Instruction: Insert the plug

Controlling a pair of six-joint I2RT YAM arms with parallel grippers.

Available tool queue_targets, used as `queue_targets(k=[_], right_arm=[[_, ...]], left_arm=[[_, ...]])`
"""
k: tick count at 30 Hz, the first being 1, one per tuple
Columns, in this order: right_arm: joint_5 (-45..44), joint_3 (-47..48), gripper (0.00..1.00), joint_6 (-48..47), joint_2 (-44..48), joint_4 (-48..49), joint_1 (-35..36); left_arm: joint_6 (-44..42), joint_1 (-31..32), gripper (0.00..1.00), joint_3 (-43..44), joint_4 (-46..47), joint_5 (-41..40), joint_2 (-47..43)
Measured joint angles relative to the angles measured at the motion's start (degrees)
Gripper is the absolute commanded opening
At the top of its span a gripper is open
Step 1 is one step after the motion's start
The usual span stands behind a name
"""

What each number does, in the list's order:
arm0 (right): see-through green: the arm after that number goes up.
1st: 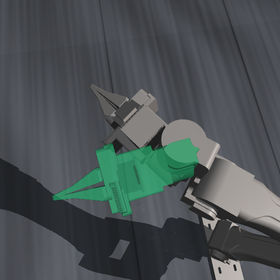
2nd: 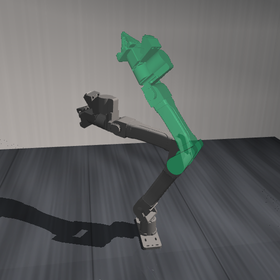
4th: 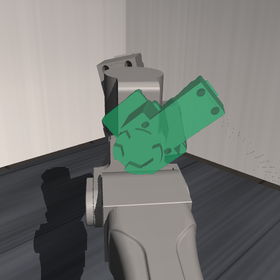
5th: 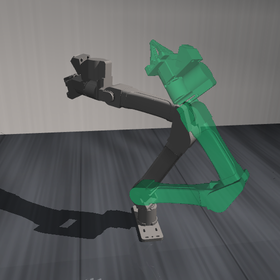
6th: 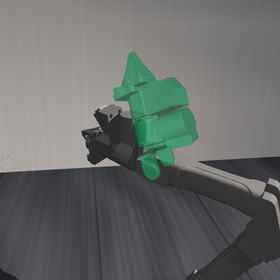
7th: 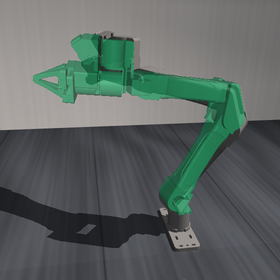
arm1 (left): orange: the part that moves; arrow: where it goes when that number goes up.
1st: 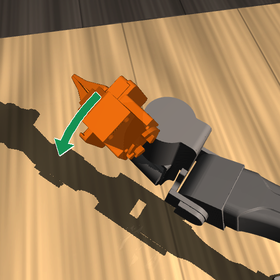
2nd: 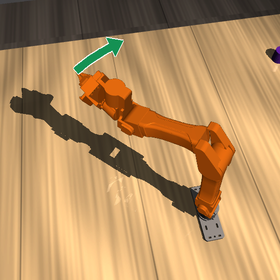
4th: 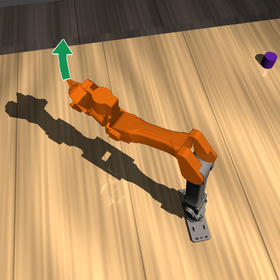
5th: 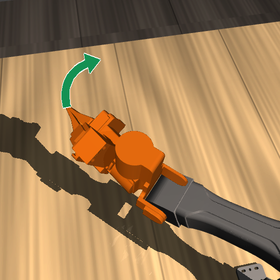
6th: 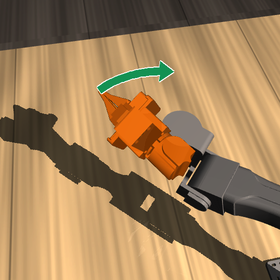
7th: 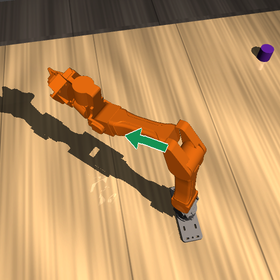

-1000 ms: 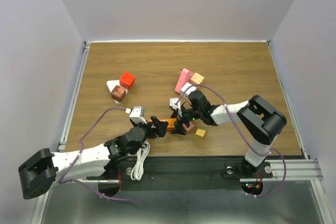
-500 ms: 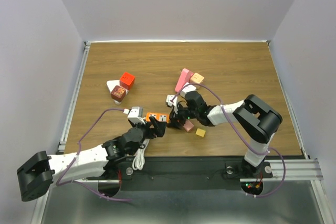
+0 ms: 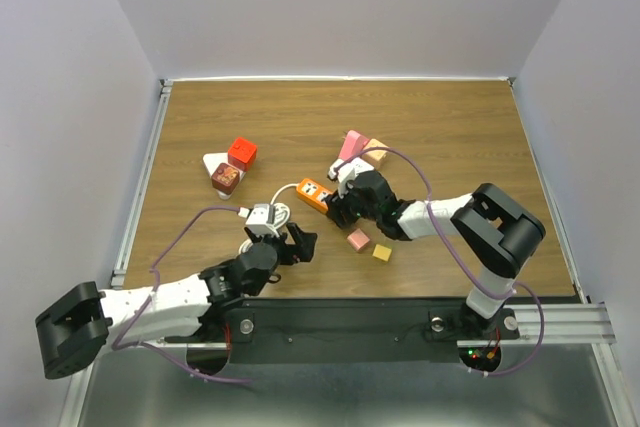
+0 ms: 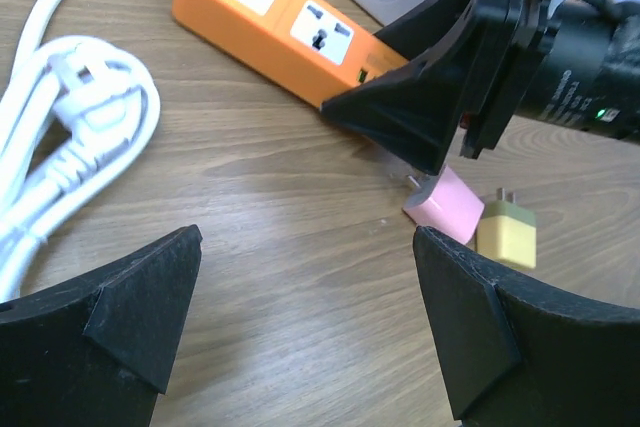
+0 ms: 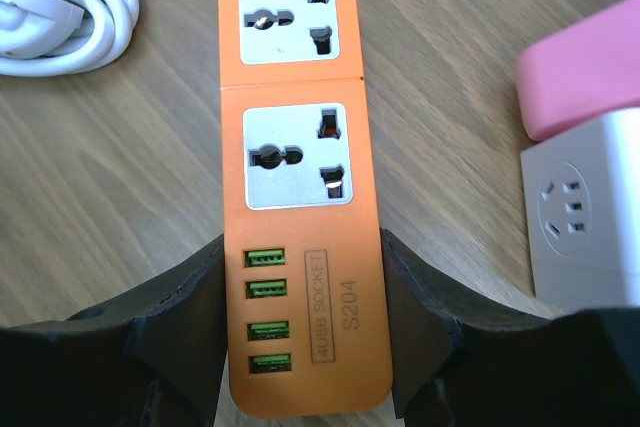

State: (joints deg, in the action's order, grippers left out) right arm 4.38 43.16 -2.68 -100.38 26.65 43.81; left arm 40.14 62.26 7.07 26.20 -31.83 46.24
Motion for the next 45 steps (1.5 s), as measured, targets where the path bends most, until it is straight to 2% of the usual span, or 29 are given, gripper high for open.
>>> queue_targets(k=[4, 14, 24, 26, 27, 31, 34, 38, 45], right_arm=[[-2.71, -0.07, 0.01, 2.62, 0.17, -0.02, 0.55], [-8.74, -2.75, 0.00, 6.16, 3.19, -0.72, 6.91], [-9.84, -2.84, 0.01, 8.41, 3.23, -1.55, 11.23], [-9.35, -2.84, 0.11, 8.98, 3.23, -1.70, 11.78], [-9.03, -2.84, 0.31, 9.22, 3.23, -1.79, 12.00], [-8.41, -2.99, 0.68, 9.94, 3.30, -1.77, 12.44], [-8.02, -4.46, 0.78, 10.19, 4.72, -1.95, 12.52], [-7.43, -6.67, 0.84, 10.01, 8.48, -2.56, 12.66], [-6.34, -12.31, 0.88, 9.01, 17.92, -1.81, 12.66]], left_arm=[[-1.62, -0.50, 0.99, 0.02, 3.69, 0.00, 4.42], [-6.12, -9.66, 0.99, 0.37, 19.52, 7.67, 19.69], [-8.22, -13.35, 0.99, 1.60, 25.59, 10.84, 21.66], [-8.31, -13.75, 0.99, 1.60, 25.90, 10.88, 22.16], [-8.37, -13.92, 0.99, 1.60, 25.90, 10.88, 22.51], [-8.46, -14.12, 0.99, 1.60, 25.94, 10.88, 23.78], [-8.83, -14.27, 0.99, 1.60, 26.05, 10.91, 23.87], [-9.33, -14.36, 0.99, 1.60, 26.10, 11.21, 22.86], [-10.40, -14.38, 0.99, 1.60, 25.79, 11.74, 18.82]])
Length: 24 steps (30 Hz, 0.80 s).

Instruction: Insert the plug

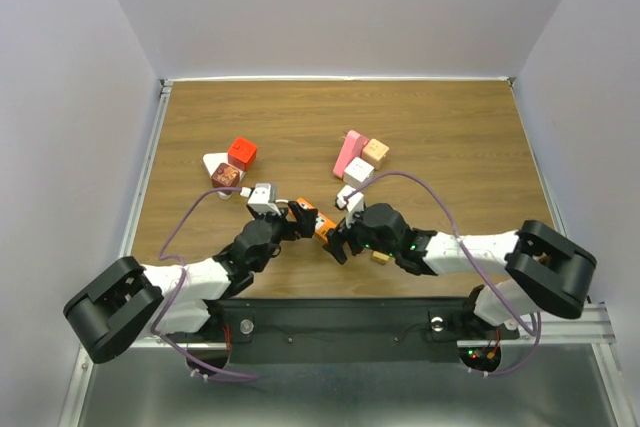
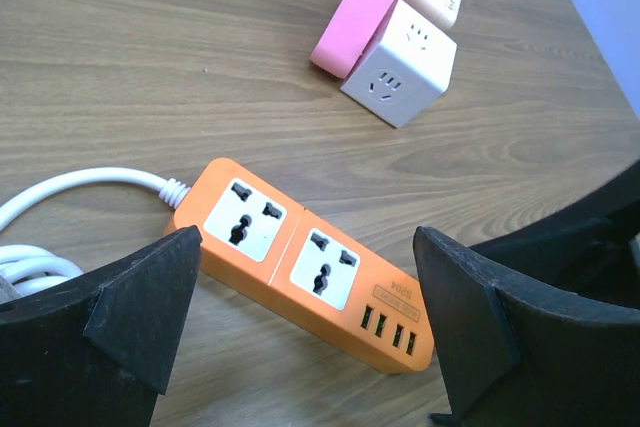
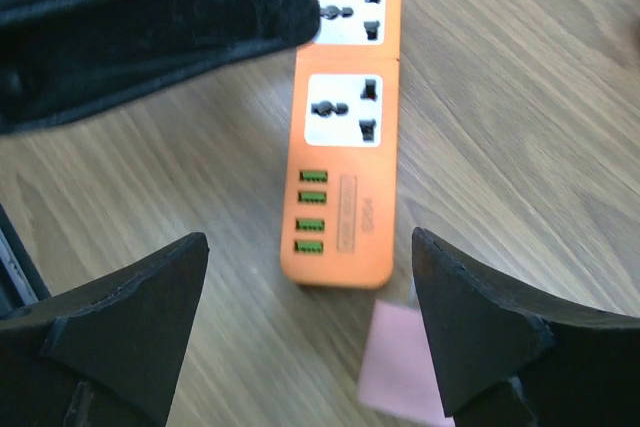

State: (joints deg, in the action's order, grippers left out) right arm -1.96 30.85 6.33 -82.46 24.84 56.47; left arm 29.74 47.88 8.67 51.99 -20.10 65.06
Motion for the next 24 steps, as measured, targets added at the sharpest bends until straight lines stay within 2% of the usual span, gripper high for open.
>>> queue_targets(k=[4, 9, 15, 21, 23, 24], right_arm=[[-2.03, -3.32, 0.88, -0.04, 5.77, -0.15, 0.17], [-7.41, -6.51, 0.88, 1.14, 8.55, -0.68, 0.26], [-15.47, -7.56, 0.89, 2.51, 7.72, -3.02, 0.24], [-18.99, -6.99, 0.89, 3.02, 3.23, -3.52, 0.24], [-19.15, -6.88, 0.87, 3.15, 1.99, -3.74, 0.24], [-19.10, -6.88, 0.82, 3.52, 1.55, -3.87, 0.26]], left_arm=[[-0.94, 0.00, 0.99, 0.00, -0.59, 0.52, -0.52], [-2.32, 0.00, 0.99, 0.00, -0.79, 2.36, -0.33], [-4.07, 0.00, 0.99, 0.81, -0.81, 4.94, 1.99], [-5.27, 0.00, 0.99, 1.77, -0.74, 7.41, 3.50], [-5.49, 0.00, 0.99, 1.81, -0.76, 8.24, 3.56], [-5.57, 0.00, 0.99, 1.86, -0.74, 8.63, 3.56]])
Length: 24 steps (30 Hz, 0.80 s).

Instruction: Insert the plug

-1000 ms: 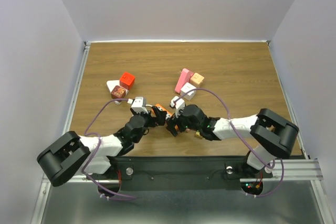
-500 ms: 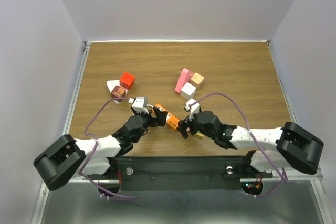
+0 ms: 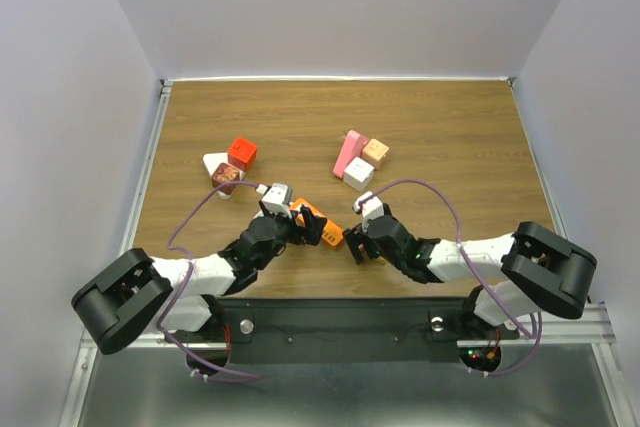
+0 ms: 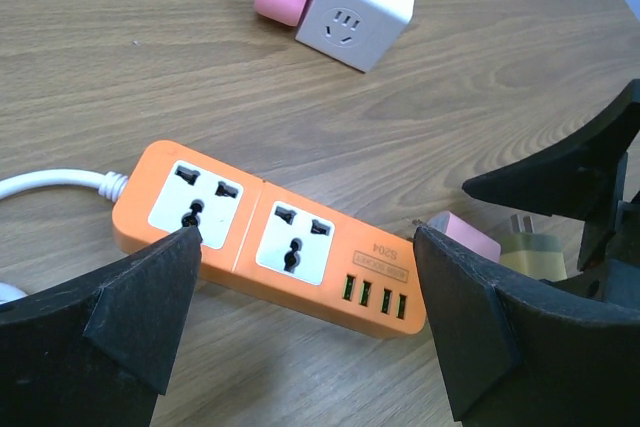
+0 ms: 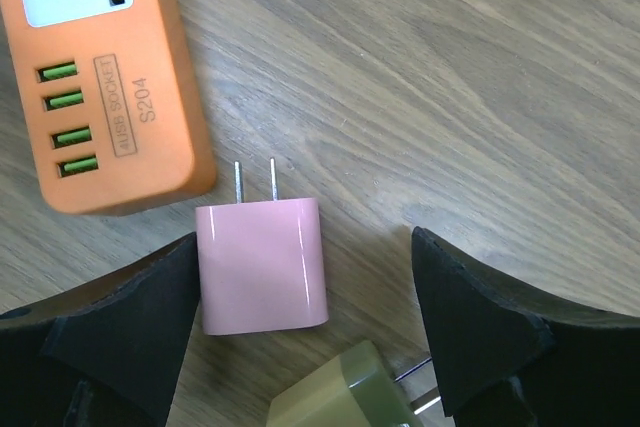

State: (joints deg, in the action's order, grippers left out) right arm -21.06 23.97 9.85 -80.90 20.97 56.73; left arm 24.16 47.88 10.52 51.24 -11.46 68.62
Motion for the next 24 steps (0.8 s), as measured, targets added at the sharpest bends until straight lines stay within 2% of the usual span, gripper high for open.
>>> queue_targets(k=[1, 5, 7, 8, 10, 14, 19, 24], right_arm=[[0.02, 0.00, 0.76, 0.11, -0.09, 0.04, -0.02], [0.98, 0.00, 0.45, 0.66, -0.09, 0.00, 0.00], [1.44, 0.00, 0.37, 0.66, -0.09, -0.02, 0.00], [1.81, 0.00, 0.29, 0.46, -0.09, 0.02, -0.02], [2.34, 0.00, 0.20, 0.15, -0.09, 0.07, -0.02], [5.20, 0.02, 0.12, -2.84, -0.09, 0.39, -0.02], [10.82, 0.02, 0.12, -8.85, 0.07, 1.05, 1.22], [11.98, 0.07, 0.12, -13.51, 1.18, 1.25, 5.77]], left_arm=[[-0.07, 0.00, 0.99, 0.02, 0.02, 0.31, 0.00], [-0.24, 0.00, 0.98, 0.02, -0.07, 1.77, -0.11], [-0.28, 0.00, 0.98, 0.02, -0.07, 2.40, -0.48], [-0.28, 0.02, 0.98, 0.02, -0.07, 2.91, -0.83], [-0.26, 0.02, 0.97, 0.00, -0.11, 4.15, -2.12], [0.11, 0.85, 0.96, -0.39, -0.02, 6.58, -5.75], [0.81, 2.51, 0.96, -1.84, -0.11, 8.59, -8.83], [1.90, 2.69, 0.96, -4.04, -0.26, 8.87, -10.73]])
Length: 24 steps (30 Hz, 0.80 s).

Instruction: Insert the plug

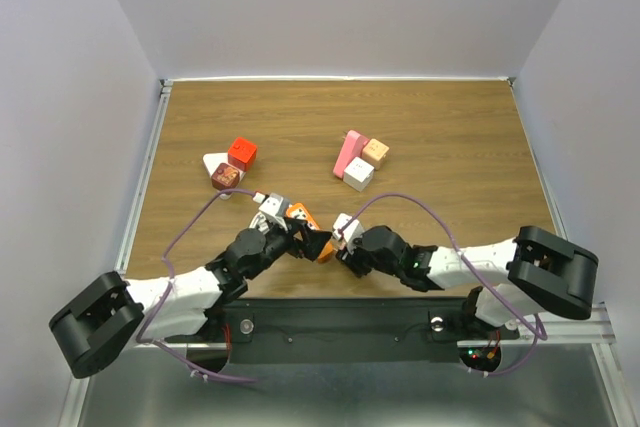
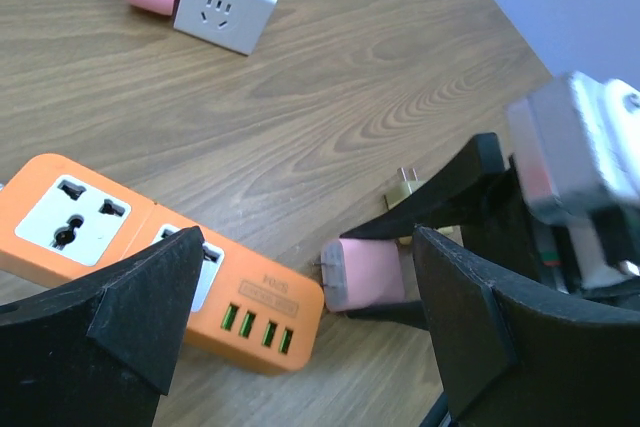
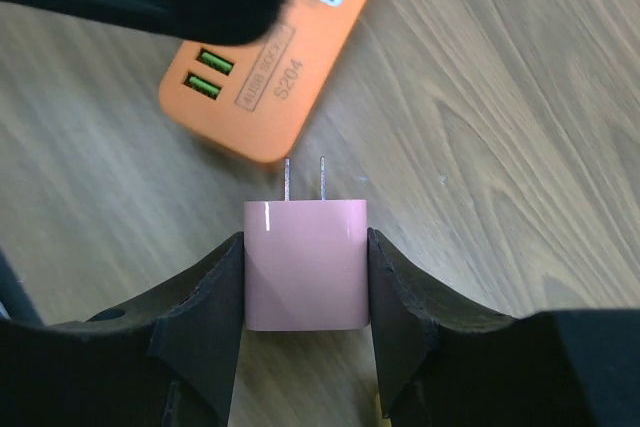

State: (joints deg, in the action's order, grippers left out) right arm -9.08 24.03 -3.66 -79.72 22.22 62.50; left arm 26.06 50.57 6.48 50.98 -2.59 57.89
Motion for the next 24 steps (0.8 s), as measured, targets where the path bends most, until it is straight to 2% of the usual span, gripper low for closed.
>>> queue_targets(k=[8, 24], right_arm=[[-1.18, 1.14, 0.12, -2.93, 1.55, -0.42, 3.39], [0.59, 1.14, 0.13, -10.40, 4.70, 0.96, 7.34]], left_arm=[[1.86, 0.02, 0.96, -2.56, -2.01, -0.66, -5.38], [5.42, 1.51, 0.96, -3.13, -0.57, 1.20, -5.38]])
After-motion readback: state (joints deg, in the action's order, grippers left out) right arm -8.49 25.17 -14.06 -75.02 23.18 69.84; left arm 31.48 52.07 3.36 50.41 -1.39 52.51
